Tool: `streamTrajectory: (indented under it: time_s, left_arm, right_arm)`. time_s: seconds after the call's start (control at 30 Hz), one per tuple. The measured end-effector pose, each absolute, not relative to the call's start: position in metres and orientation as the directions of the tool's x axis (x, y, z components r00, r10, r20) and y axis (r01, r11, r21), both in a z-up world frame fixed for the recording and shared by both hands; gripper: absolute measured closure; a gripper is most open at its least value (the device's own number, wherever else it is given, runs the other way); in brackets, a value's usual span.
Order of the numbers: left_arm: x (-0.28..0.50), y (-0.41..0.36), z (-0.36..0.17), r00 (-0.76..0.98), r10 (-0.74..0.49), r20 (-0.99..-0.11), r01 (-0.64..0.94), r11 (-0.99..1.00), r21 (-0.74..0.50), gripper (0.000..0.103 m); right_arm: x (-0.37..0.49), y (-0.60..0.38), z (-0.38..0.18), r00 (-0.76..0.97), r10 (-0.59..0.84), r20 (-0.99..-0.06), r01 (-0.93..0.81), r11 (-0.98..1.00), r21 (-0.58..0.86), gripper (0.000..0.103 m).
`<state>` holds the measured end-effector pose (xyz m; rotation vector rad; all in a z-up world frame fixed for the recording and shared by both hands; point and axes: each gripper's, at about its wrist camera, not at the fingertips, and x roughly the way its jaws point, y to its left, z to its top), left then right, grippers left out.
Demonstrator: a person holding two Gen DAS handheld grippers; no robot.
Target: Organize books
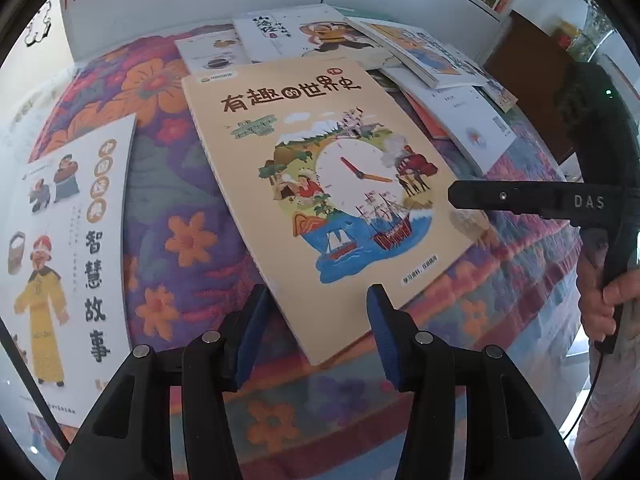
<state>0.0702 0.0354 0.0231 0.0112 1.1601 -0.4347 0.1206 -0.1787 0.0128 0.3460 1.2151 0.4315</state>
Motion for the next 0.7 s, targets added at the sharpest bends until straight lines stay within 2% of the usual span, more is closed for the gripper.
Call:
streamTrajectory:
  time_s: [0.13, 0.17, 0.3, 0.43, 0.63, 0.7]
  left_arm:
    - [0.1, 0.05, 0.021, 0.346, -0.359, -0.867, 0.256, 0.925, -0.28, 0.058]
    - [0.103, 0.052, 0.021, 0.357, -0.359, -0.862, 0.244, 0.927, -0.285, 0.061]
    - [0.116, 0.058, 0.017, 0.378, -0.388, -0.841, 0.212, 0.92, -0.329, 0.061]
    - [0.116, 0.069, 0.011, 0.436, -0.452, -0.778, 0.198, 0.892, -0.407, 0.064]
    - [0.111, 0.063, 0.012, 0.474, -0.425, -0.771, 0.225, 0.905, -0.361, 0.063]
    - [0.11, 0.064, 0.012, 0.482, -0.425, -0.766, 0.221, 0.905, -0.363, 0.062]
  right_arm:
    - [0.144, -0.183, 0.004, 0.298, 0.535, -0.791, -0.098, 0.841, 0.532, 0.059]
    - [0.146, -0.183, 0.004, 0.307, 0.529, -0.791, -0.101, 0.845, 0.525, 0.059]
    - [0.154, -0.172, 0.006, 0.319, 0.505, -0.802, -0.133, 0.862, 0.49, 0.06]
    - [0.159, -0.174, 0.002, 0.353, 0.521, -0.777, -0.14, 0.85, 0.507, 0.063]
    - [0.146, -0.184, -0.007, 0.449, 0.568, -0.69, -0.206, 0.817, 0.539, 0.068]
    - [0.146, -0.184, -0.006, 0.446, 0.569, -0.691, -0.214, 0.817, 0.535, 0.069]
